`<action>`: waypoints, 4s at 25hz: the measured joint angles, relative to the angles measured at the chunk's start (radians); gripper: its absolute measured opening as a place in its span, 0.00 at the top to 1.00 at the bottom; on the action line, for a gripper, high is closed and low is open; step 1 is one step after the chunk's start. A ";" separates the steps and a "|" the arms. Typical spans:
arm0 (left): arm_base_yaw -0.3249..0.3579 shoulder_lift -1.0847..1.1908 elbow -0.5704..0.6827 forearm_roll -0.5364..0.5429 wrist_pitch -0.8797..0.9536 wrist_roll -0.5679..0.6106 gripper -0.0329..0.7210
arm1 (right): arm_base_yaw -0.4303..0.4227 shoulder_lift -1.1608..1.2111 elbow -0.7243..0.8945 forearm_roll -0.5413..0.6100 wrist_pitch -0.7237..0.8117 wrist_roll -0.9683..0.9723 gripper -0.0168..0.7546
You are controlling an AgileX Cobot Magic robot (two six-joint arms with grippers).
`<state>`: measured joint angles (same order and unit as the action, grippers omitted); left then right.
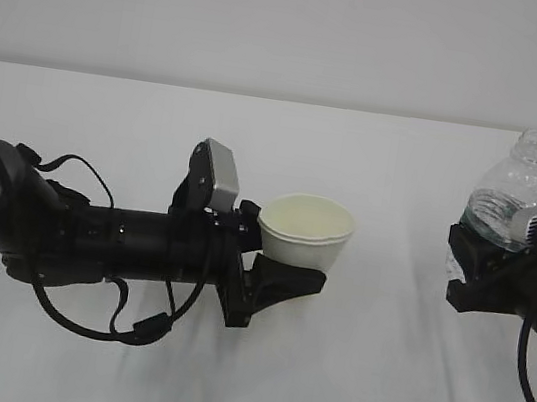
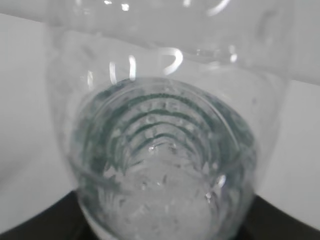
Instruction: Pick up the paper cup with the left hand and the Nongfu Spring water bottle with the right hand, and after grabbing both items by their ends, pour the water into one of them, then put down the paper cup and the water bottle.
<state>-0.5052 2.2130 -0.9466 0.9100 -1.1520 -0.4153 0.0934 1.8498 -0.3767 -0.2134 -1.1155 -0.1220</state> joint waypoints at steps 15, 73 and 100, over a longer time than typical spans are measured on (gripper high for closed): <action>-0.044 0.000 0.000 0.017 0.000 0.054 0.34 | 0.000 0.000 0.000 -0.010 0.000 0.000 0.50; -0.063 0.000 0.000 0.029 0.000 0.057 0.34 | 0.000 -0.205 -0.018 0.019 0.244 0.067 0.50; -0.123 0.000 -0.045 -0.014 0.067 0.024 0.35 | 0.000 -0.205 -0.019 0.002 0.250 -0.323 0.50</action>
<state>-0.6282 2.2130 -0.9916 0.8957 -1.0851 -0.3909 0.0934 1.6450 -0.3958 -0.2110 -0.8658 -0.4452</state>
